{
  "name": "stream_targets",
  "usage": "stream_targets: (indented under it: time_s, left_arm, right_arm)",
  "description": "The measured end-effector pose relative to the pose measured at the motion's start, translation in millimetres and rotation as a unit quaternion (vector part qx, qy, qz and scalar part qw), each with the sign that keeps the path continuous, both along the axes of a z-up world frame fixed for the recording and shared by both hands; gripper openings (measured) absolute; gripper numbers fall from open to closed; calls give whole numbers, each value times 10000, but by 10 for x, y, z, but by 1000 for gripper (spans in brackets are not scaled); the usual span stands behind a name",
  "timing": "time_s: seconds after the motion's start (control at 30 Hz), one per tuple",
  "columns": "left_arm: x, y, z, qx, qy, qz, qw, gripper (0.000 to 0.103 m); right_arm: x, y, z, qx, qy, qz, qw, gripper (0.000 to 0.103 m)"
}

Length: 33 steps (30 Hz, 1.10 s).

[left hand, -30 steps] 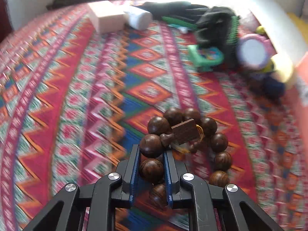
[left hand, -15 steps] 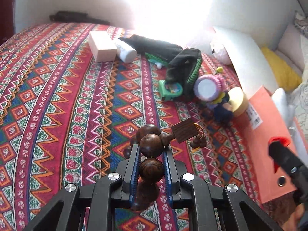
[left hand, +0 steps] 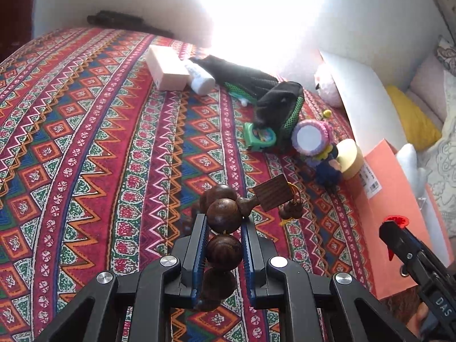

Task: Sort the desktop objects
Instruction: 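Carry the red piece and bead bracelet into the orange box and open both tools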

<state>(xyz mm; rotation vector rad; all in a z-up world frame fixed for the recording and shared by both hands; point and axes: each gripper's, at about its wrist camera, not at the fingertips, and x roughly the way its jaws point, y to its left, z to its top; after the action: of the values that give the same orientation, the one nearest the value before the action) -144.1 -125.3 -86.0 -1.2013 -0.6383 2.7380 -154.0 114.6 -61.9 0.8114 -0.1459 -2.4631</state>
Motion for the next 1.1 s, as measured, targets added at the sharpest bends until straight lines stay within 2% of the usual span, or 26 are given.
stream_targets:
  time_s: [0.1,0.33,0.53,0.67,0.83,1.1]
  left_arm:
    - [29,-13,35,91,57,-31,9999,16]
    - [81,185,360,266,340,-327,9985,16]
    - [125,354,639,414,582,-581,9958,17]
    - [120,534,868,472,776,-819,9925,17]
    - [-33,1069,1298,393,1131,-1391,9830,17]
    - [-314,2274,1755,455,1412,-2501,9568,17]
  right_arm:
    - [3,-14,5,13,21,25,10000,35]
    - [5,-52,-11,24,-72,42,10000,35]
    - [211,2,263,-26,405,84,9991,35]
    - [296,151,439,-172,502,-3,9986,35]
    - [406,605,732,-206,830,-514,9950,35]
    - [471,1730,1104,-296,1100,-1818,9767,36]
